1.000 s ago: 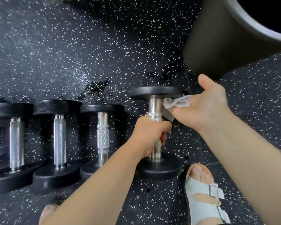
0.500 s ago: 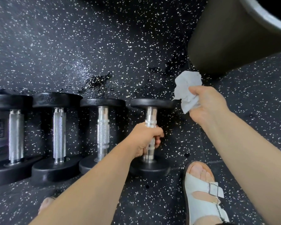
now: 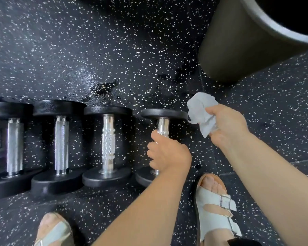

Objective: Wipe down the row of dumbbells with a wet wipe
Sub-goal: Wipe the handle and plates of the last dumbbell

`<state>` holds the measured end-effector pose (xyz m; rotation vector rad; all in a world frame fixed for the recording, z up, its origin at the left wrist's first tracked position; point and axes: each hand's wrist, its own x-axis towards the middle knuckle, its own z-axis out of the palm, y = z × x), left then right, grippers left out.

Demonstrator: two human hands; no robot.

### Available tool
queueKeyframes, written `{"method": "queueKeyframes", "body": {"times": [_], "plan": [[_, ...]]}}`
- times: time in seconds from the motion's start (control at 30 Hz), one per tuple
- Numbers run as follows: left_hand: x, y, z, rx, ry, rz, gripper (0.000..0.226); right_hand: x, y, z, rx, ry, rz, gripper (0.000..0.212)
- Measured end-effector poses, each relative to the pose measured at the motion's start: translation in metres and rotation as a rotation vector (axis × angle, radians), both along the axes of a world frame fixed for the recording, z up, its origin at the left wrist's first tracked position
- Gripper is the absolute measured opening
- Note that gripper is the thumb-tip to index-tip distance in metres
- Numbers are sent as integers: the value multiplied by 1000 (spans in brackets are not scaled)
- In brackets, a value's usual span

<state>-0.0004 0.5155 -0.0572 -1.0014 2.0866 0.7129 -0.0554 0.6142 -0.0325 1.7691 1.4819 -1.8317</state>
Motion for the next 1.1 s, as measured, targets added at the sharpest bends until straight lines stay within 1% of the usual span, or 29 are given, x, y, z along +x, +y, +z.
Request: {"method": "queueKeyframes", "body": {"times": [0.1, 0.13, 0.2, 0.27, 0.33, 0.4, 0.43, 0.53, 0.57, 0.63, 0.7, 0.77, 0.8, 0.9, 0.97, 1.0, 1.1], "plan": [[-2, -11, -5, 4, 34, 2, 43, 9, 4, -2, -1, -63, 17, 9], [-2, -17, -5, 28, 66, 14, 39, 12, 5, -4, -4, -74, 34, 9], [-4, -29, -6, 108, 137, 37, 33, 18, 4, -7, -7, -107, 91, 17], [-6, -38, -8, 191, 179, 54, 30, 21, -1, -8, -37, -162, 149, 20], [-9, -42, -8, 265, 172, 70, 31, 20, -9, -3, -107, -185, 186, 8], [-13, -38, -5, 338, 159, 113, 37, 16, -15, 5, -217, -160, 188, 4], [-15, -36, -1, 366, 165, 121, 39, 13, -18, 11, -327, -110, 140, 14], [-19, -30, 9, 426, 216, 88, 38, 5, -16, 34, -806, 149, -126, 63], [-20, -31, 9, 438, 220, 78, 35, 3, -14, 39, -918, 213, -200, 76], [-21, -33, 11, 486, 211, 102, 27, 0, -12, 42, -1029, 302, -245, 87], [-20, -37, 11, 558, 192, 174, 22, -2, -14, 35, -1053, 357, -276, 90], [-19, -39, 12, 621, 174, 245, 23, -7, -22, 26, -1054, 363, -319, 88], [-20, -40, 13, 645, 172, 261, 22, -9, -27, 24, -1016, 345, -311, 85], [-21, -42, 12, 649, 181, 233, 22, -16, -38, 23, -890, 274, -263, 78], [-22, -44, 11, 618, 196, 188, 23, -17, -38, 30, -850, 276, -264, 78], [-23, -45, 11, 611, 206, 172, 23, -15, -35, 35, -846, 299, -268, 80], [-27, -47, 12, 613, 218, 162, 23, -7, -23, 51, -927, 373, -305, 85]]}}
